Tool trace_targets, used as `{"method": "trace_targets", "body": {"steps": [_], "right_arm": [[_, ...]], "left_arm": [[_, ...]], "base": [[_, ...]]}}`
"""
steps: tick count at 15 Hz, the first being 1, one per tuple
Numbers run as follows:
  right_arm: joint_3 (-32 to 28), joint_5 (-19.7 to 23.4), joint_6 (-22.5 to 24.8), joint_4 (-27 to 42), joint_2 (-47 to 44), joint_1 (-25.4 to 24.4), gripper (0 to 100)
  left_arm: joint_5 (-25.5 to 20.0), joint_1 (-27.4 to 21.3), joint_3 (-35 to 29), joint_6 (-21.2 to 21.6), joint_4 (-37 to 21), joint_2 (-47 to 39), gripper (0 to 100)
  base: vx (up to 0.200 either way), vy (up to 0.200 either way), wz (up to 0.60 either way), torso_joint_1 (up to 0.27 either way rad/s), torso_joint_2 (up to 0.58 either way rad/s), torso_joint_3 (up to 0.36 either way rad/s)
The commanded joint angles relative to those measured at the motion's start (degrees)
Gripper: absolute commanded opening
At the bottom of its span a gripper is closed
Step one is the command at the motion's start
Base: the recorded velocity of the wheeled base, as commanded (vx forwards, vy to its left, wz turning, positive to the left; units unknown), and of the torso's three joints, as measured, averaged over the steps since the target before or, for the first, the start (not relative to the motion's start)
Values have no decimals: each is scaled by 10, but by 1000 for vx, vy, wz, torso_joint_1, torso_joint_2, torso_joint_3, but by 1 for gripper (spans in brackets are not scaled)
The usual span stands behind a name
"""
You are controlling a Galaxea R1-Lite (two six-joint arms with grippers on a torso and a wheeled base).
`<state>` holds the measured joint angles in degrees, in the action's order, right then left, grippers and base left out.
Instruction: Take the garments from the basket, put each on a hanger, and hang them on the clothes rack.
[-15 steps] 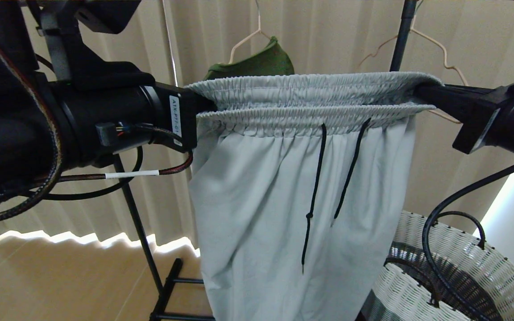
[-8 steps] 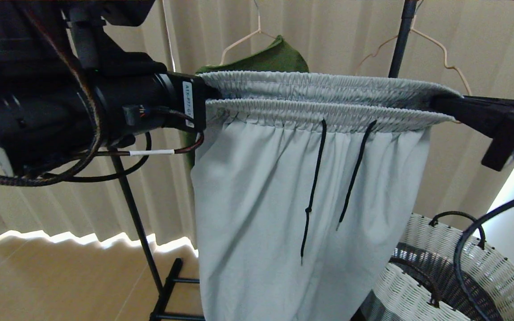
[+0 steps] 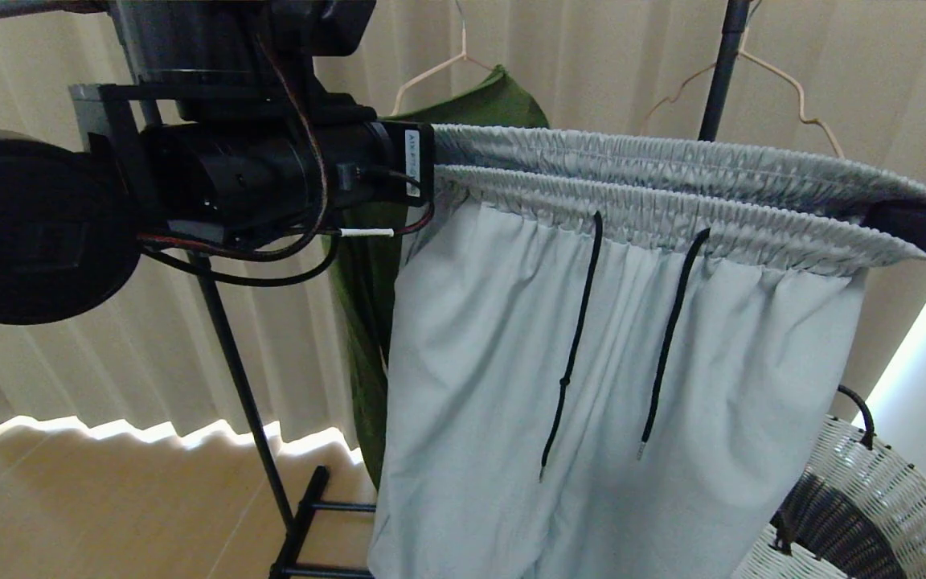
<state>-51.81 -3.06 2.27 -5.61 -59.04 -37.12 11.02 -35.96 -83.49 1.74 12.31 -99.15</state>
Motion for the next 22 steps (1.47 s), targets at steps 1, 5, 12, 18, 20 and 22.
{"method": "trace_targets", "body": {"steps": [1,5,12,18,20,22], "right_arm": [[-1,0,0,0,4,-5,0],[-15,-3,2,-38,-66,57,0],[-73,2,-3,-181,-216,95,0],[-101,38,-31,-230,-267,94,0],[-100,38,-31,-230,-267,94,0],[-99,36,-31,-230,-266,94,0]], "left_arm": [[1,0,0,1,-1,-11,0],[-2,0,61,2,-31,78,0],[-119,-9,115,5,-113,207,0],[-249,-66,166,7,-113,273,0],[-249,-66,166,8,-113,272,0],[-249,-65,168,7,-113,270,0]], "base": [[0,0,0,0,0,0],[0,0,0,0,0,0],[0,0,0,0,0,0],[0,0,0,0,0,0],[0,0,0,0,0,0],[0,0,0,0,0,0]]}}
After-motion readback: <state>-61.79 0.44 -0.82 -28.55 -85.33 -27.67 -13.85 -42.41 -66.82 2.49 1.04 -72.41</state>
